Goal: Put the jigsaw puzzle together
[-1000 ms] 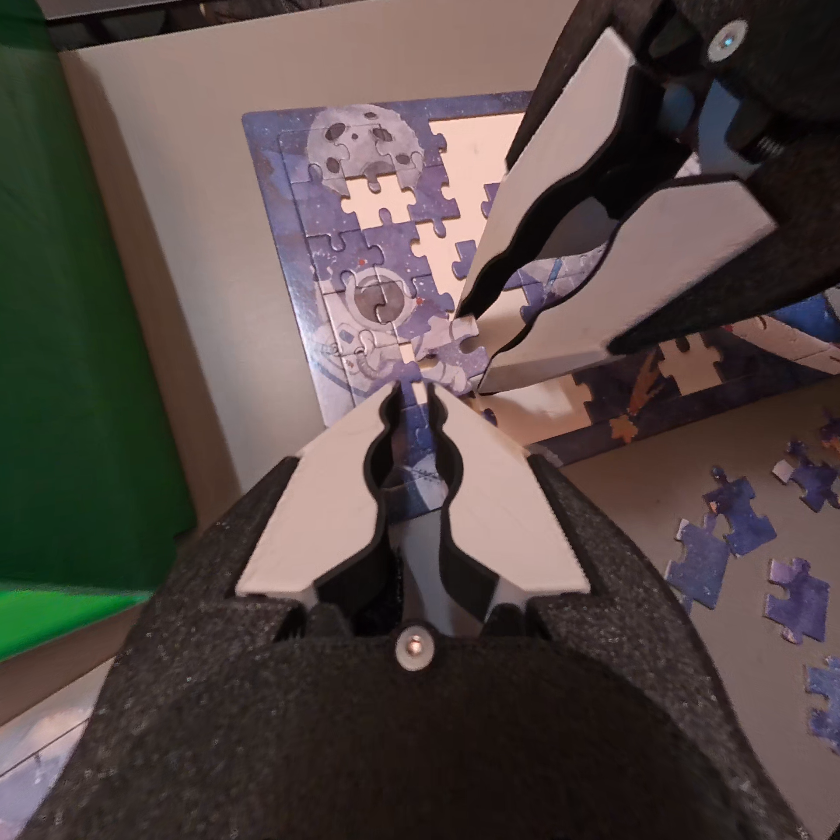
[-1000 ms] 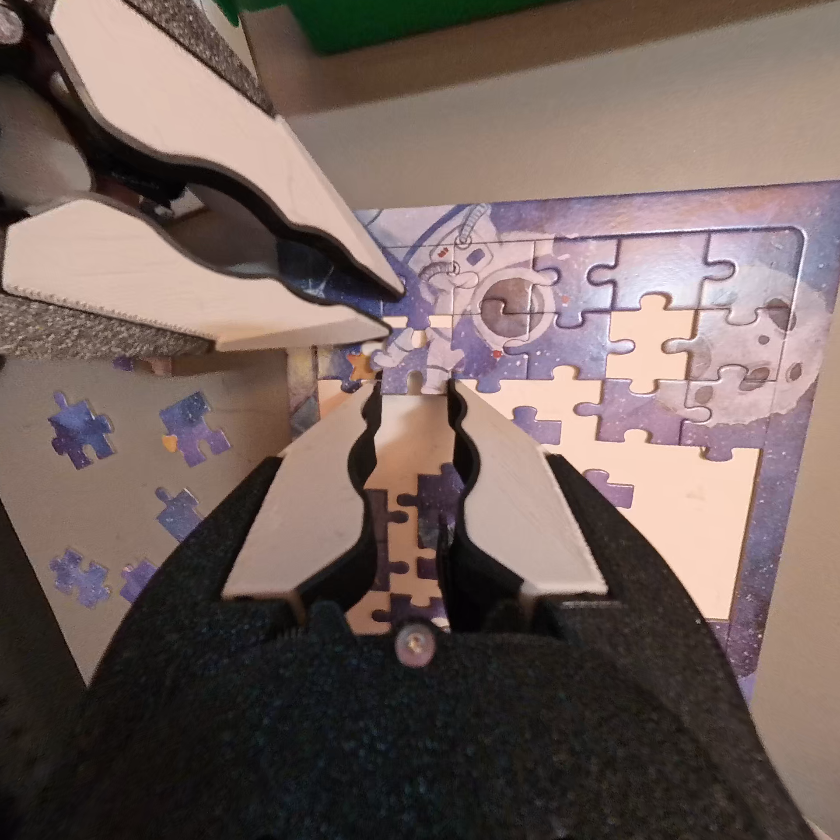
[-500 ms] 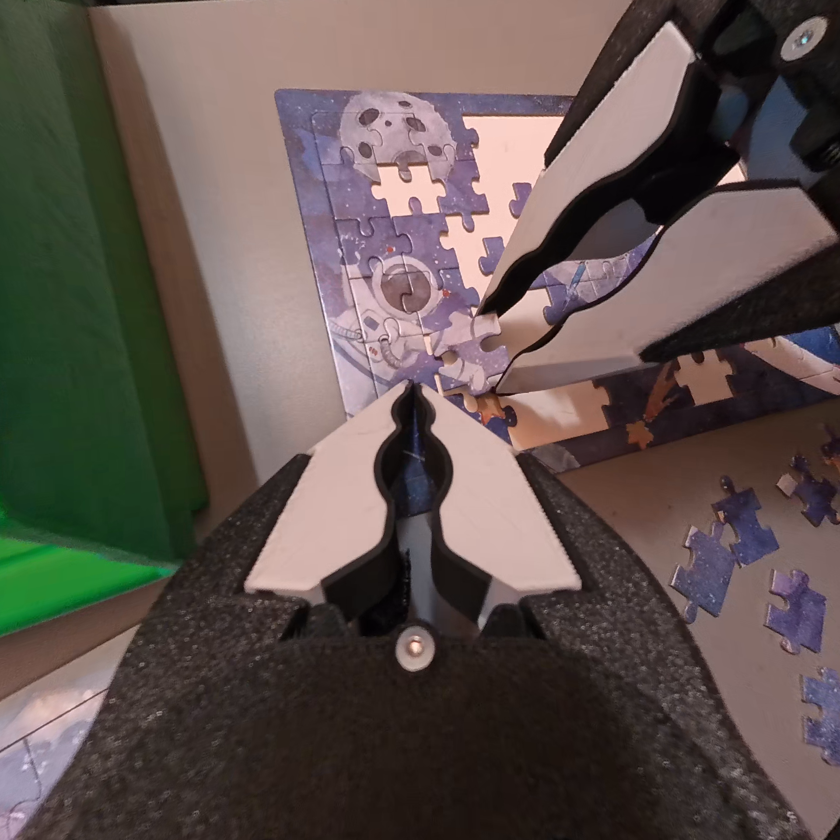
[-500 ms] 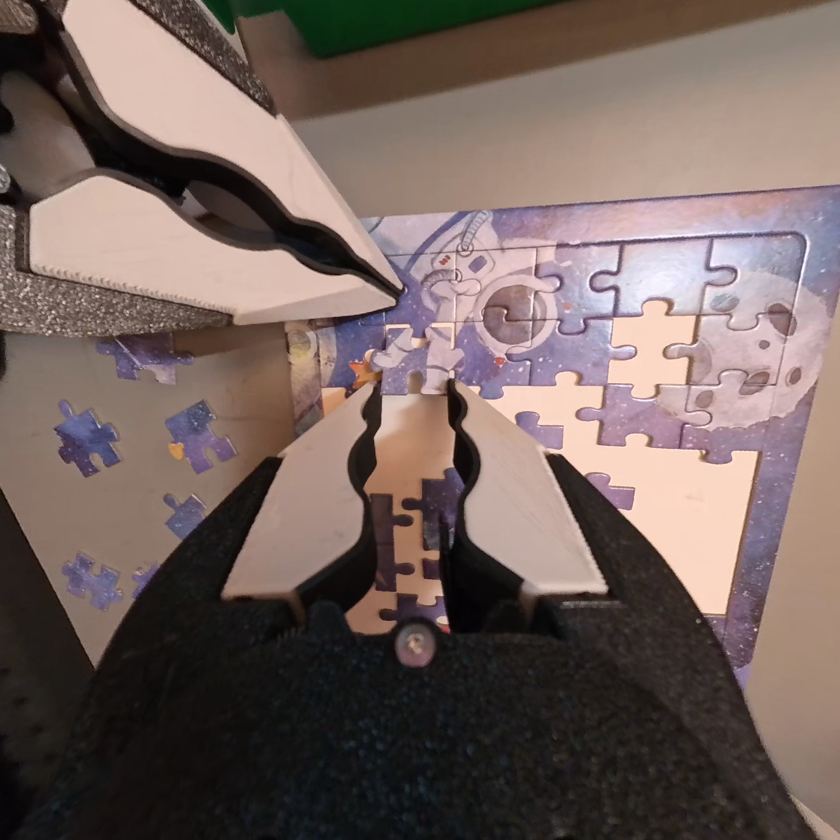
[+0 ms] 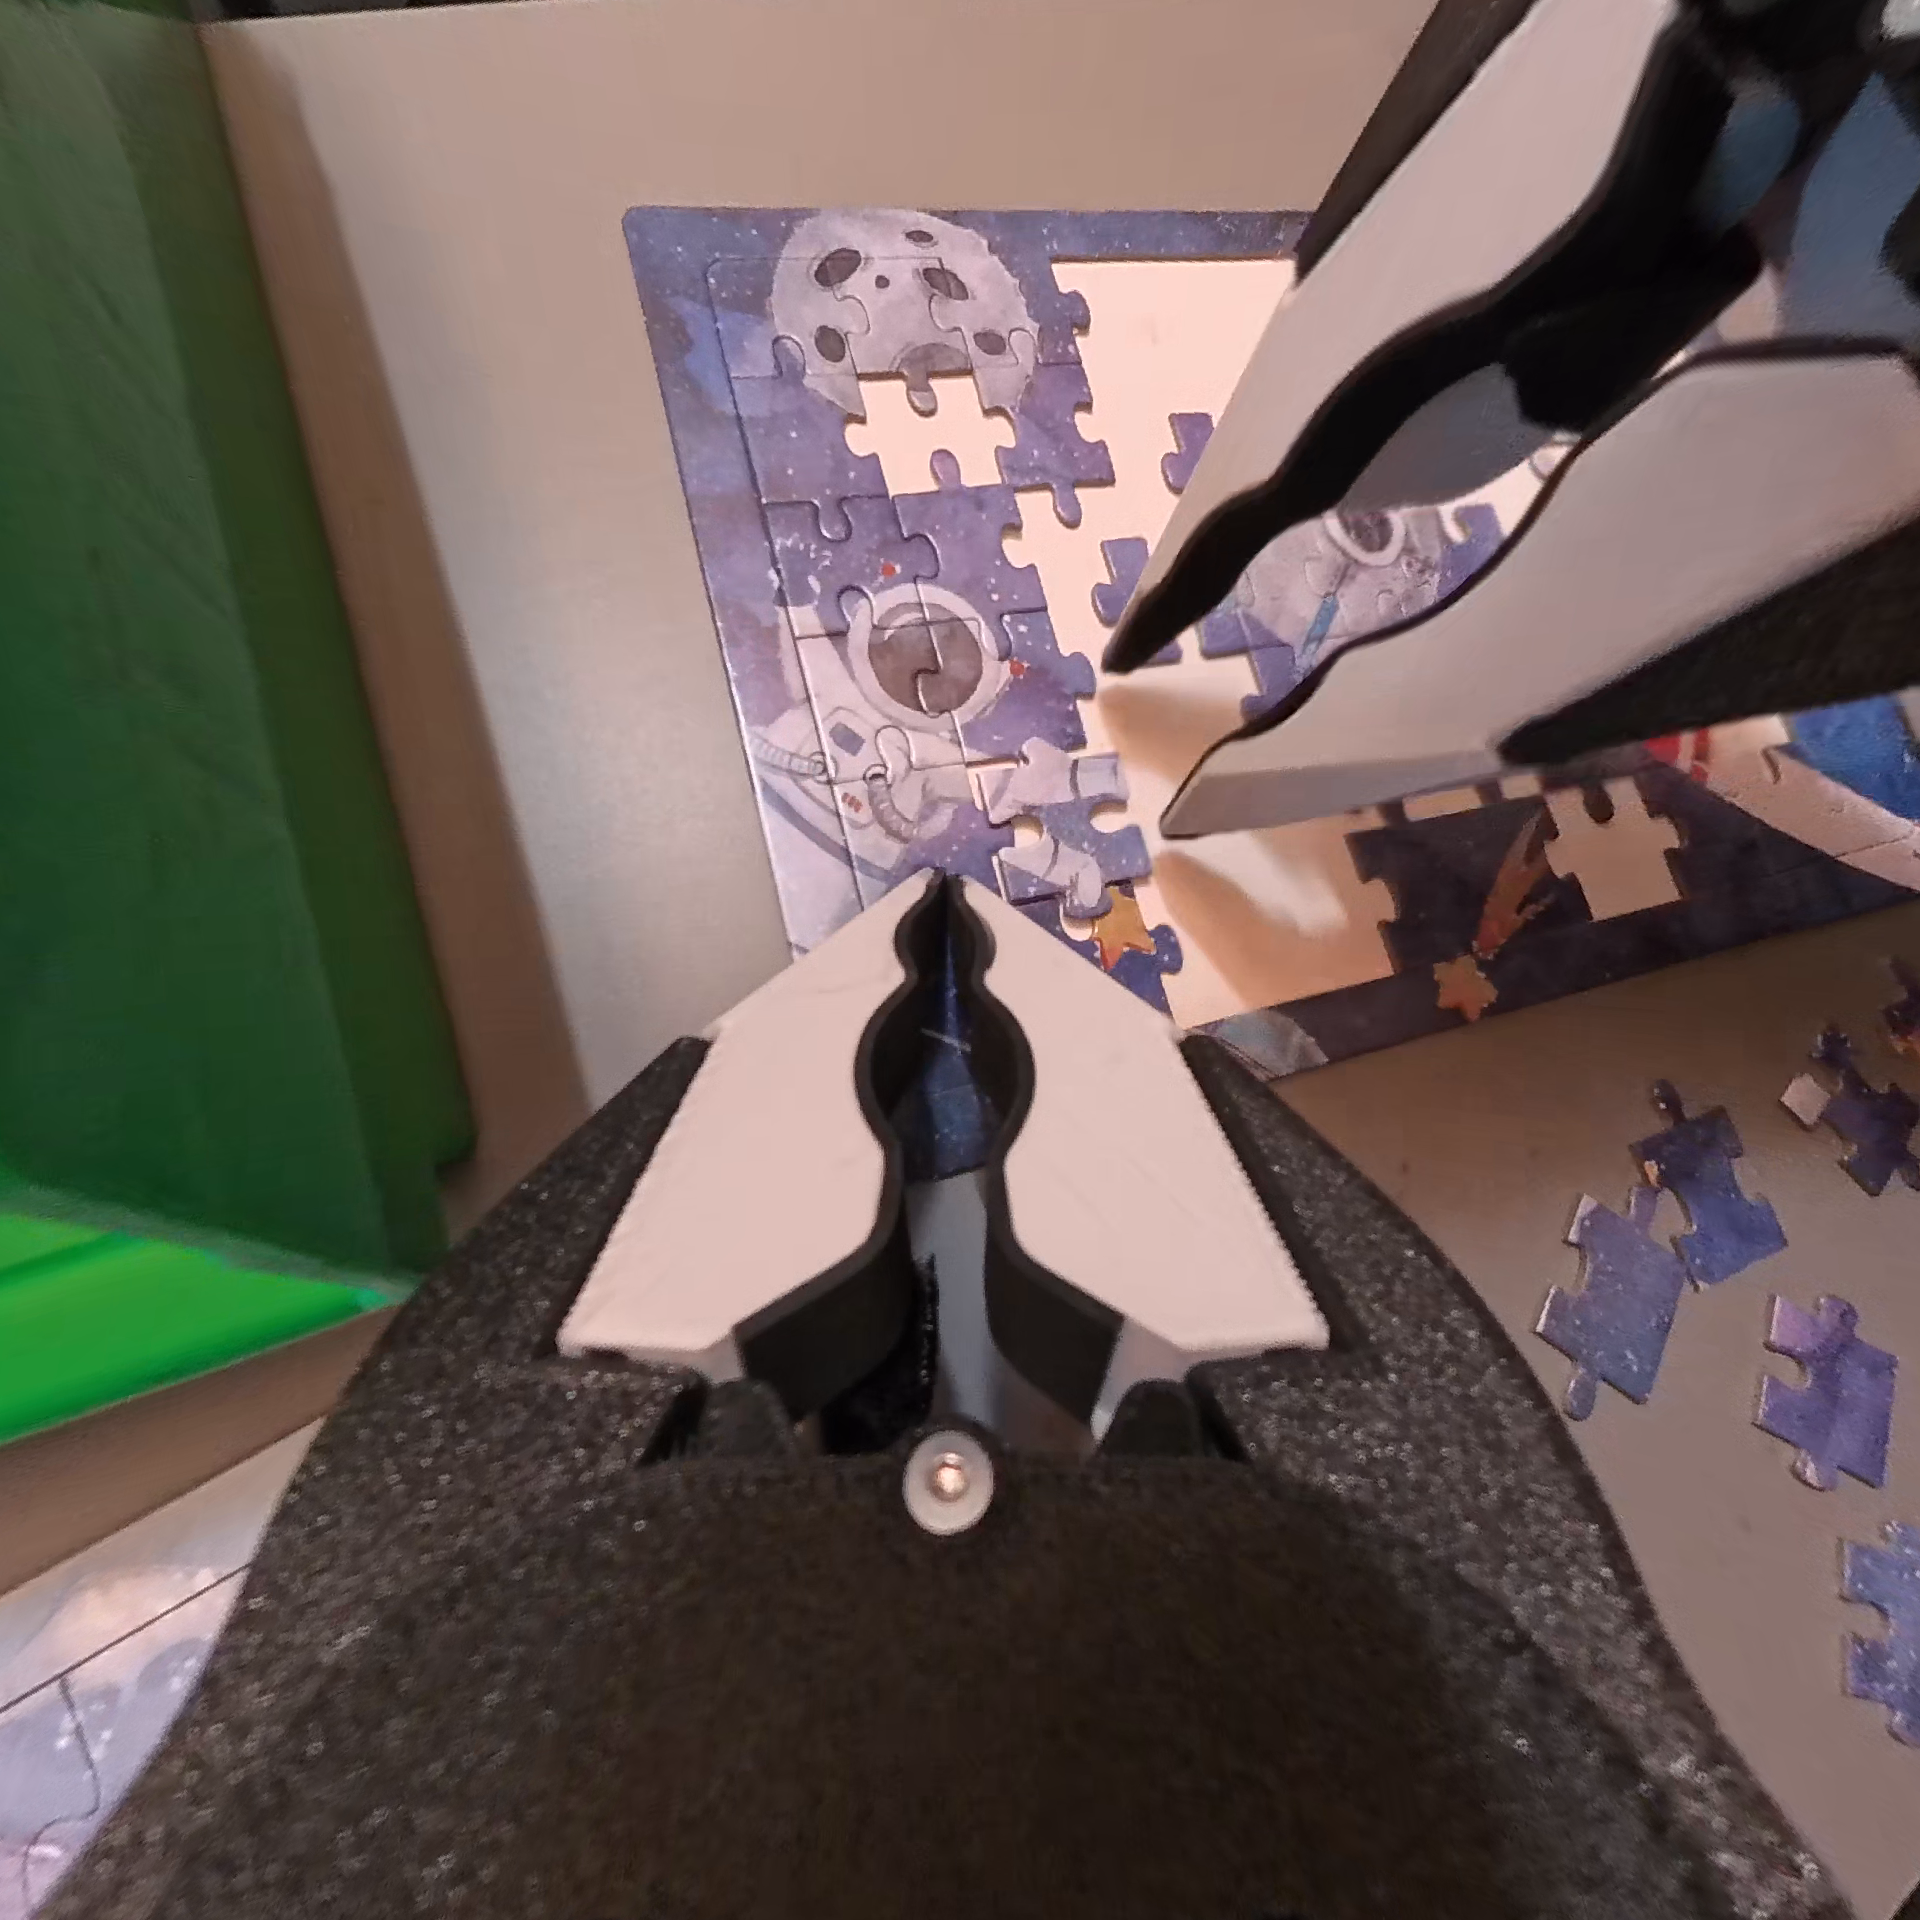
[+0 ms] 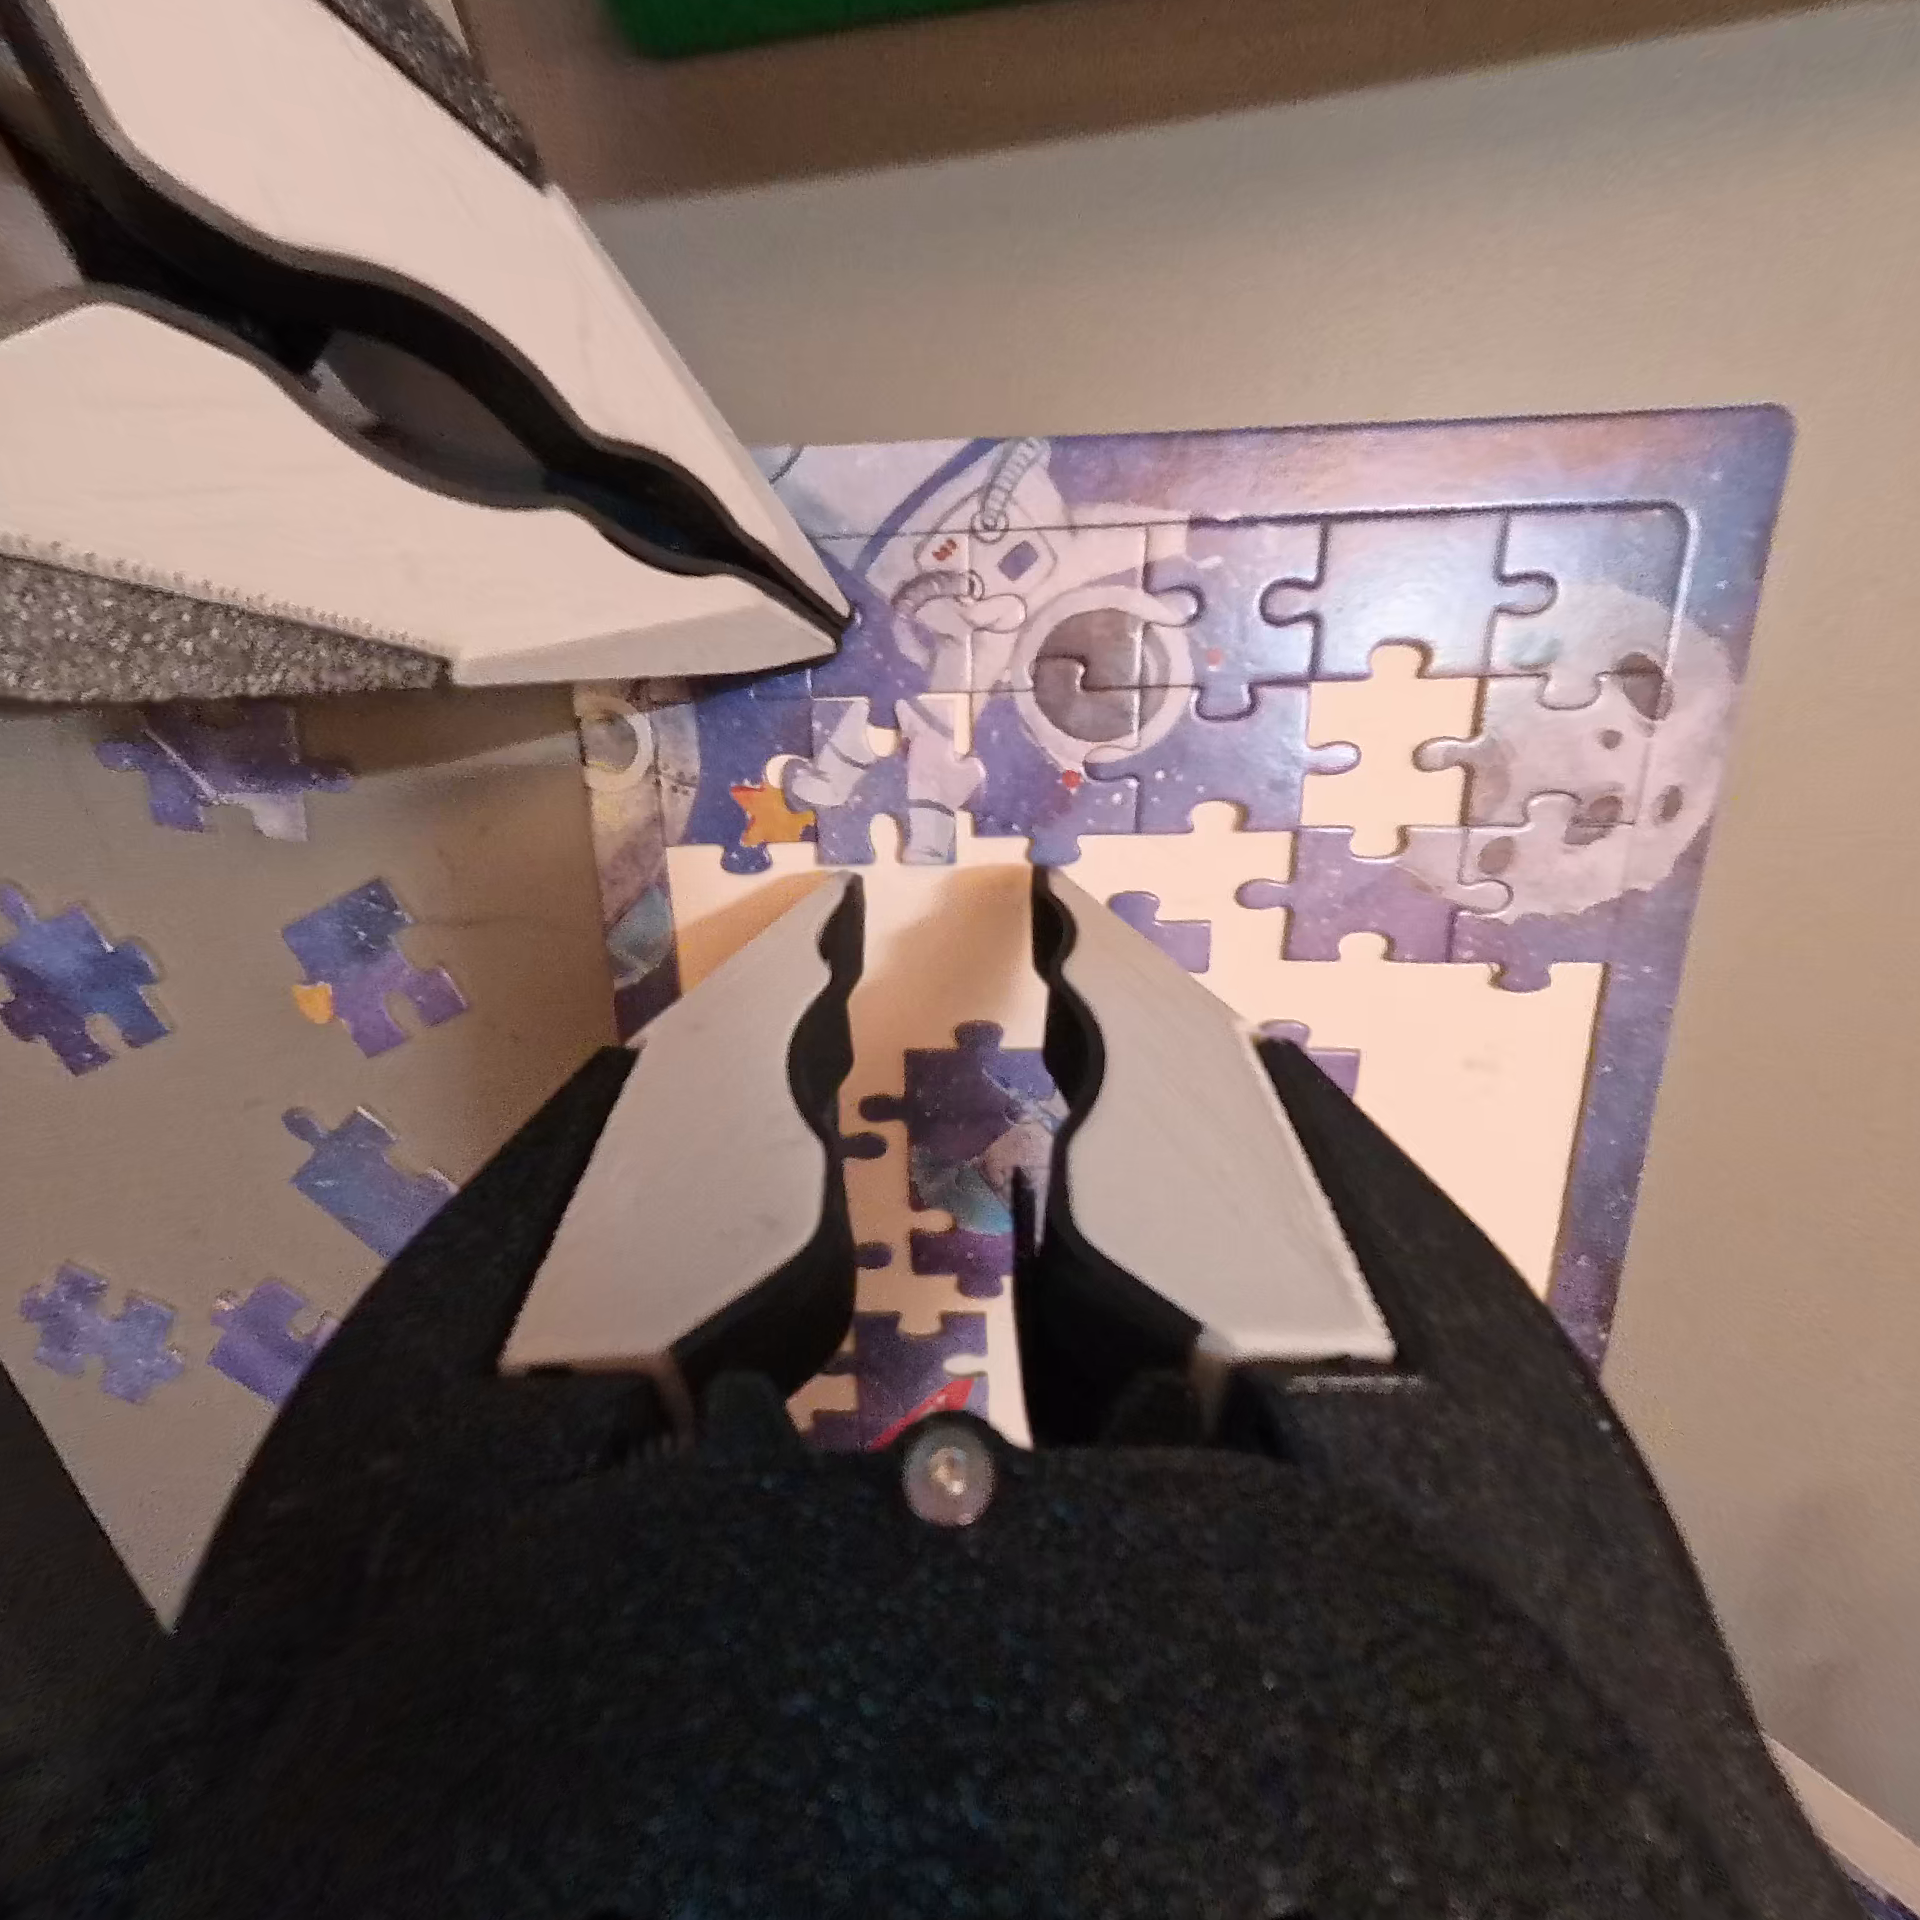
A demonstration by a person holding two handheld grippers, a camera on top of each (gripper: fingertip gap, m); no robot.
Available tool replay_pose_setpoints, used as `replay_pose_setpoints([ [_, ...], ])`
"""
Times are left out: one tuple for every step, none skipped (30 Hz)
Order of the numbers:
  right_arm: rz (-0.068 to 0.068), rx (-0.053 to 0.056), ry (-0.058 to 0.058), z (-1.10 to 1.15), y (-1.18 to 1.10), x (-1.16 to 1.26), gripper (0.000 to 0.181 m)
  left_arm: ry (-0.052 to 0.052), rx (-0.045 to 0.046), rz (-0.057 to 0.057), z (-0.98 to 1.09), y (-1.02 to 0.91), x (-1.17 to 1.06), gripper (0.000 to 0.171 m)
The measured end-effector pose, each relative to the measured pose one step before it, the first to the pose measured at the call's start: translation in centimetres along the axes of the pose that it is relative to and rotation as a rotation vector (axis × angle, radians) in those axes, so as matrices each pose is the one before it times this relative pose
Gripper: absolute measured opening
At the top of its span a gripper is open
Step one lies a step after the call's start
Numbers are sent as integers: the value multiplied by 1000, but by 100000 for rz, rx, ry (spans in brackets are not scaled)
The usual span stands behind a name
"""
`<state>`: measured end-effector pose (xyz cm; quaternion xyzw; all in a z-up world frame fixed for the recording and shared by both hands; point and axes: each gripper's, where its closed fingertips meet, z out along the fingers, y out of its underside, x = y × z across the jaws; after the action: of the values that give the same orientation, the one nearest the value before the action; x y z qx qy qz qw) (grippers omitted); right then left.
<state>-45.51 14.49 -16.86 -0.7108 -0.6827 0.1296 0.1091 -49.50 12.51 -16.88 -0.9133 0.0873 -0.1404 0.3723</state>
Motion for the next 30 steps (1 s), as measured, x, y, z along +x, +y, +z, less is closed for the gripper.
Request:
replay_pose_setpoints([
  [555, 1798, -212, -256, -96, 101, 32, 86, 21, -89, 15, 5, -7, 0],
  [1027, 1695, -281, -238, -113, 98, 31, 9, -2, 3, 6, -7, -2, 0],
  [892, 991, -1083, -222, -9, 47, 26, -59, -3, 86, -17, -7, 2, 0],
  [400, 422, -912, -17, 87, -17, 24, -58, 7, 79, -17, -8, 2, 0],
  [-5, 446, -254, 89, 78, 18, 25, -8, 14, 27, -12, -2, 2, 0],
  [-581, 586, -1235, 159, 17, -240, 33, 28, 20, -16, 11, 4, 13, 0],
  [-1214, 339, -3488, 188, 32, -739, 40, 32, 23, -31, 2, -3, 7, 0],
  [-1879, 589, -1970, 224, 6, -636, 39, 29, 39, -29, 6, 2, -5, 0],
  [-2462, 265, 1943, 318, 94, -241, 38, 57, 35, -43, 33, 3, -10, 0],
  [-2608, -47, 3339, 263, 85, 124, 38, 113, 6, -97, 37, 0, -1, 0],
  [-2145, 264, 3019, 239, 18, 94, 37, 90, 30, -183, 2, -10, 4, 0],
  [-1273, 1733, 1629, 6, -232, 13, 37, -82, 50, -184, -36, -5, -27, 0],
  [-224, 556, 1060, -1, -67, 83, 39, -84, 35, -180, -41, -2, -37, 0],
  [783, 442, 552, 18, -6, 150, 41, 72, 18, -176, -12, -1, -15, 0],
  [1635, 199, -1034, 28, 43, -2, 42, 37, 1, -35, 10, 0, -6, 0],
  [1618, 557, -1241, -45, -1, 11, 42, -91, -2, 108, 6, -1, -1, 0],
  [1227, 1494, -1091, -104, -163, -3, 40, -161, -12, 209, 6, 7, 3, 0],
  [1181, 1250, -1844, -116, -175, -127, 38, -158, -7, 221, -8, 6, 7, 0],
  [1257, 465, -1611, -57, -100, -78, 38, -84, 7, 109, -13, -9, 6, 0],
  [995, 104, -194, 26, -61, 104, 38, -7, -6, 14, 0, 1, -2, 0],
  [502, -58, 339, 105, -25, 139, 38, 33, 0, -27, 7, 7, 5, 0],
  [-61, -893, 200, 187, 121, 38, 38, 22, -6, -1, 6, 8, 1, 0],
  [-764, 501, 1477, -24, -77, 166, 34, 6, -20, 49, 25, -5, 9, 0],
  [-788, -421, 892, 32, 81, 84, 32, 26, -22, 41, 9, 4, -13, 0],
  [-444, 60, 1397, 27, 38, 169, 28, 27, -15, 16, 3, 10, -9, 0],
  [-681, 53, 866, 18, 12, 80, 27, 8, -2, 1, 6, -7, -2, 0],
  [-453, -165, 383, -1, 6, 15, 27, 0, 5, -4, 0, -1, 0, 0],
  [-362, -174, 375, 11, 3, -2, 27, 3, 5, -1, -6, 6, 3, 0],
  [-348, -151, 369, -1, 4, 6, 27, -1, 1, 20, -27, 0, 7, 0],
  [-353, -150, 259, 3, -5, -9, 27, -14, 0, 48, -13, 0, -1, 0],
])
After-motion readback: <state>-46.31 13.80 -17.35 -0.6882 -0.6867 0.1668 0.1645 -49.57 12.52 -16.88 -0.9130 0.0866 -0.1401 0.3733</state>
